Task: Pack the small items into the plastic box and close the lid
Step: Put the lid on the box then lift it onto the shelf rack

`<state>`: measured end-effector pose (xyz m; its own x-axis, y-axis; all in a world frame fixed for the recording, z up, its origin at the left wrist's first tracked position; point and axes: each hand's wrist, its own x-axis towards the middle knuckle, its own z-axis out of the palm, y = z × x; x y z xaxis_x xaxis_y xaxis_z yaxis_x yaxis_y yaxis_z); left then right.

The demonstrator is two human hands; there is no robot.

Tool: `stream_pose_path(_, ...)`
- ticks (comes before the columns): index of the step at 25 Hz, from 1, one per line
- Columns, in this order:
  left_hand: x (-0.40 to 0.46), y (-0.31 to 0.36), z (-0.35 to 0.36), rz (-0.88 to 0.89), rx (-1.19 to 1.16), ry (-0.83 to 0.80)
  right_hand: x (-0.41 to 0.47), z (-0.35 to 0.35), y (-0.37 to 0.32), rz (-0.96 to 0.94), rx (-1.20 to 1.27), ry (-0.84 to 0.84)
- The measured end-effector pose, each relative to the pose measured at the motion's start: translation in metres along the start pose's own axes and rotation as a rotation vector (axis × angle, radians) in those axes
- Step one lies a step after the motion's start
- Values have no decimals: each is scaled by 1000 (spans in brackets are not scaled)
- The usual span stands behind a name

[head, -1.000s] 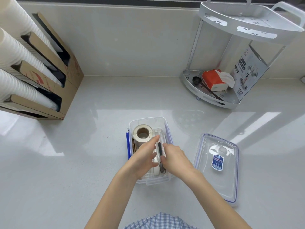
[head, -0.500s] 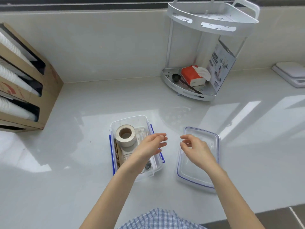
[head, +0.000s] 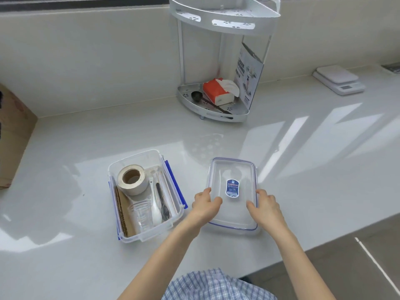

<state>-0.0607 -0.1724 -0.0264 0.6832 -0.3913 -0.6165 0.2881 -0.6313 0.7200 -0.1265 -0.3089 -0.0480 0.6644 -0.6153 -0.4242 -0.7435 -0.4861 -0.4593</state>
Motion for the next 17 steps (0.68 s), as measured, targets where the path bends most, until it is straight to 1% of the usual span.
stream_pose_path(4,1,-2,0,-21,-30,15,-2,4,-2,25,155,9)
stream_pose_path(8,-5,5,-6,35,-131,74,-3,-1,-9,-3,205,85)
stream_pose_path(13,-20,17,-27,190,-193,224,-8,-12,-31,-112,285,148)
stream_pose_path(15,-25,16,-39,213,-250,273,-11,-14,-43,-164,315,154)
stream_pose_path(17,-33,10,-57,230,-345,359,-15,-12,-61,-246,331,142)
